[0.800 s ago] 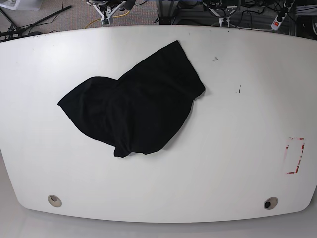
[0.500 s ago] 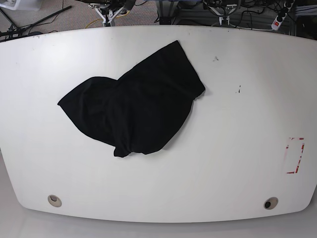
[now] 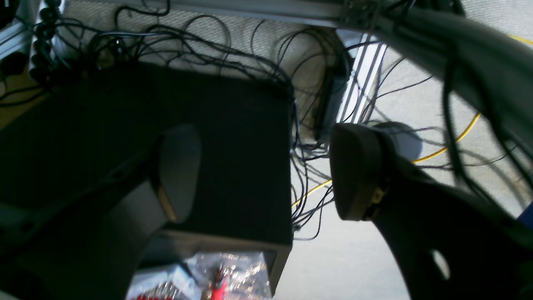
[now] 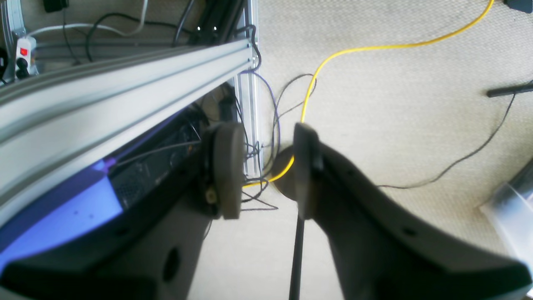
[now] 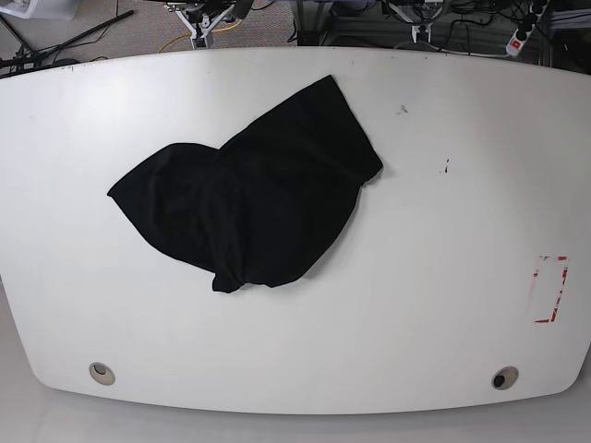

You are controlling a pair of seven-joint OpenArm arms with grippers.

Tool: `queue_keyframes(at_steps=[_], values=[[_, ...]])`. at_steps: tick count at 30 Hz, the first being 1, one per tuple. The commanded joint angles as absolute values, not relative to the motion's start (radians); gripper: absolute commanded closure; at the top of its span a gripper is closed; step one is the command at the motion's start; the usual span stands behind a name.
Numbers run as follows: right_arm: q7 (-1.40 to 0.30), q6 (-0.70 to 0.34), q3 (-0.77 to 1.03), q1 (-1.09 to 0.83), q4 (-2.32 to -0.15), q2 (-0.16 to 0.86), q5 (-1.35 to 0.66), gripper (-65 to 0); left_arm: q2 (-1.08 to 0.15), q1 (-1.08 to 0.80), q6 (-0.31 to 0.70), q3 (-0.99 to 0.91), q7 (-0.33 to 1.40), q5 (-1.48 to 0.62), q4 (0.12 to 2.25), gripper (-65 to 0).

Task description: Fold the T-shirt properly

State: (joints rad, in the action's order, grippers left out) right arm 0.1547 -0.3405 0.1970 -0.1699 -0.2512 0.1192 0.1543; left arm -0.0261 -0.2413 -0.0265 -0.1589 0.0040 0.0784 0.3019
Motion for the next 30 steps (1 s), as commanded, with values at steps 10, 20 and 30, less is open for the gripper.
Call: queue_keyframes(at_steps=[10,20,30], values=[[0.16,-0.348,0.2,-0.424,-0.625,0.09,0.15,-19.0,-0.022,-0.501,-0.031,-0.16,-0.03,0.076,0.693,-44.0],[0.16,-0.348,0.2,-0.642,-0.946,0.062,0.148,-18.9,-0.01,-0.757,-0.031,-0.16,-0.027,0.076,1.082,-44.0],[0.064,-0.355,0.2,-0.908,-1.32,0.071,-0.044,-18.9,-0.015,-1.024,-0.031,-0.163,-0.028,0.074,1.438,-44.0]])
